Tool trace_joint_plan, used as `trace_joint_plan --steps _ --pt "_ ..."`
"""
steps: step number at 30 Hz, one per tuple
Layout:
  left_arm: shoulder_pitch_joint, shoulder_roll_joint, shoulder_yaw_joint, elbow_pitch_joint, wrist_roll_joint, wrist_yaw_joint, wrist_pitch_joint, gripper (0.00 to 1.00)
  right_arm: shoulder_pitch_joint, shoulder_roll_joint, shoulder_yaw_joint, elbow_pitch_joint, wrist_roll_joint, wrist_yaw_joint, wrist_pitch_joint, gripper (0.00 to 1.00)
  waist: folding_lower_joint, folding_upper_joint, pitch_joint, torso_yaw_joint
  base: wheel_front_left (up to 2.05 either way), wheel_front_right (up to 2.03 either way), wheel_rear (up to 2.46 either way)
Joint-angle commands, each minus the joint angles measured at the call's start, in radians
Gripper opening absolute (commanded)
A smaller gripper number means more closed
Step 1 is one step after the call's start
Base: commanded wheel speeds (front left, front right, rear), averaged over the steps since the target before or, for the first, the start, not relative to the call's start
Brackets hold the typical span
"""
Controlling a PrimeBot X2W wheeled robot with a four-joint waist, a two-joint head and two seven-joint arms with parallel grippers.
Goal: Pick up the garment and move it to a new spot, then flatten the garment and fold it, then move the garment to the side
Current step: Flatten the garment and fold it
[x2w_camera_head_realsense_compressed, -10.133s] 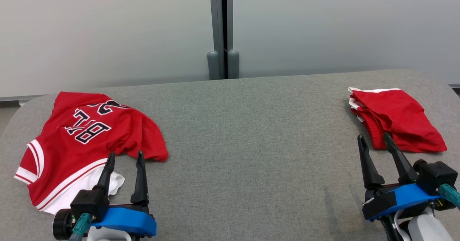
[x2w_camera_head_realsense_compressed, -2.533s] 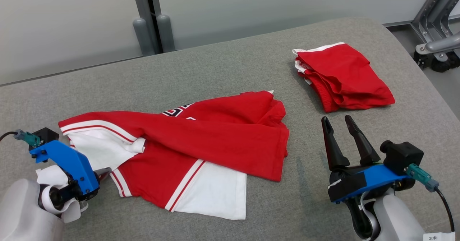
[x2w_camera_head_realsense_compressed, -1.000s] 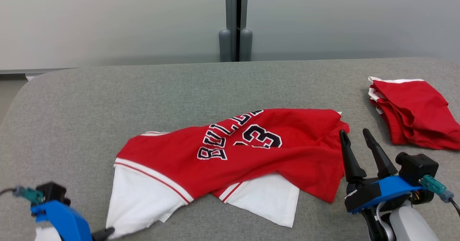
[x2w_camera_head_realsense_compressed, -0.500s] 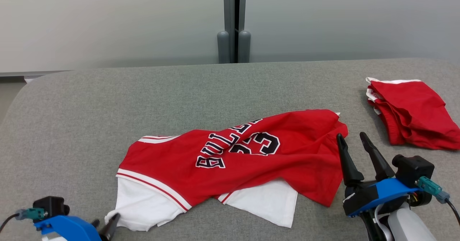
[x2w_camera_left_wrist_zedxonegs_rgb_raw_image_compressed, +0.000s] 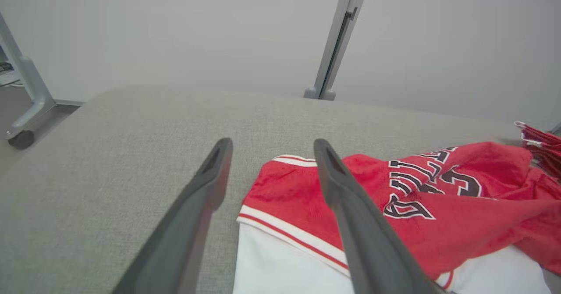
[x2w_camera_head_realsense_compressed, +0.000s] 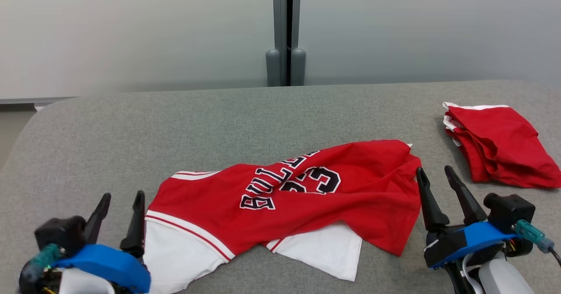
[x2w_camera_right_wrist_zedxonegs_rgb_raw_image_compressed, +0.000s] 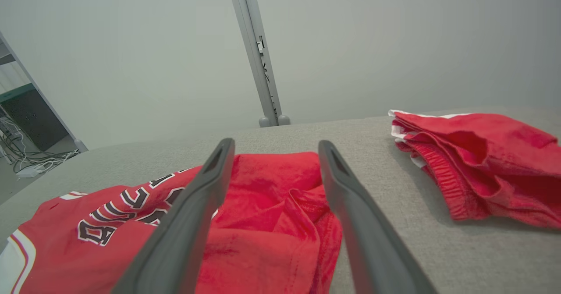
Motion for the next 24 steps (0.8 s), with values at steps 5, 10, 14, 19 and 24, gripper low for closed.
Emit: trace_joint_plan --steps 5,10,14,19,24 --pt "-0.007 -0.068 -0.045 0.042 0.135 0.036 -0.294 1.0 0.043 -0.014 -0.004 -0.004 -0.002 0.0 -0.003 1.0 0.0 -0.0001 -0.019 -0.011 0.0 0.0 0.0" --pt "-0.019 -0.124 -0.048 0.095 0.198 0.05 -0.379 1.0 0.068 -0.023 0.008 0.002 0.0 0.0 -0.003 1.0 0.0 -0.0001 -0.02 -0.024 0.0 0.0 0.0" --pt "-0.02 -0.159 -0.021 0.091 0.227 0.021 -0.383 1.0 0.074 -0.027 0.01 0.0 0.005 0.0 -0.004 1.0 0.0 -0.0001 -0.014 -0.031 0.0 0.0 0.0" --pt "-0.028 -0.176 0.01 0.094 0.263 -0.017 -0.383 1.0 0.071 -0.046 0.065 0.038 0.033 0.0 0.008 1.0 0.0 -0.0001 -0.009 -0.03 0.0 0.0 0.0" --pt "-0.036 -0.199 0.019 0.102 0.296 -0.045 -0.383 1.0 0.084 -0.118 0.226 0.067 0.165 0.0 0.155 1.0 0.0 -0.0001 0.002 -0.02 0.0 0.0 0.0"
